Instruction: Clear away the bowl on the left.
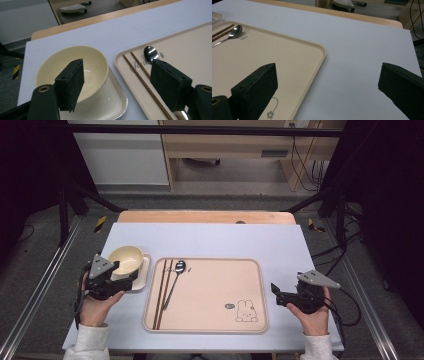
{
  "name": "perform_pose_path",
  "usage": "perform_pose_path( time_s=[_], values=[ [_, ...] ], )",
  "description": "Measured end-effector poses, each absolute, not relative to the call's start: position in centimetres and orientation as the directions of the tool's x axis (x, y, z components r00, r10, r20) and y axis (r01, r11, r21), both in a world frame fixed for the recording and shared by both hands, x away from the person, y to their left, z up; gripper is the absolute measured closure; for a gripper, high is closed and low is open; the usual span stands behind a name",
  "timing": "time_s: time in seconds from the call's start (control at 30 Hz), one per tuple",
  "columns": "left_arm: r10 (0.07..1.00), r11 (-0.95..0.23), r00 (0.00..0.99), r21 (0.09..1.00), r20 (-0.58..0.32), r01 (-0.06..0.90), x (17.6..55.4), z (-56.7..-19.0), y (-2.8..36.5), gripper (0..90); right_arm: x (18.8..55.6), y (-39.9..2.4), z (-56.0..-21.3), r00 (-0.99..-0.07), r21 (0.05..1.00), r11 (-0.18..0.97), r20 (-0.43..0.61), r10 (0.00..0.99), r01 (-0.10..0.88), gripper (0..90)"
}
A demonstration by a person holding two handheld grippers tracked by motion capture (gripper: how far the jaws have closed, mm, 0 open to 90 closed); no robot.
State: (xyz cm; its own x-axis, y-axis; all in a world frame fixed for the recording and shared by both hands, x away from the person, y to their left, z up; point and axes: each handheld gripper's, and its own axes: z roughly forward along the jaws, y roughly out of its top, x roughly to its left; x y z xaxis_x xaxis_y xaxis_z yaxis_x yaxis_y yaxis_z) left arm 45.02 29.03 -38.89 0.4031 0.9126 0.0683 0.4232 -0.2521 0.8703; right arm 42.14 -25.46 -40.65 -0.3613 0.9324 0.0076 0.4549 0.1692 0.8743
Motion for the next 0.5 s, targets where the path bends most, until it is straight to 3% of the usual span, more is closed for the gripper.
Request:
perform_pose_path(
  time_s=[0.5],
  values=[
    [0.952, -0.194, 0.301, 0.856, 0.048, 0.478, 47.0, -39.3, 33.1, 19.9, 42.3, -25.2, -40.9, -0.372, 0.869, 0.186, -0.002, 0.928, 0.459, 2.7]
  ],
)
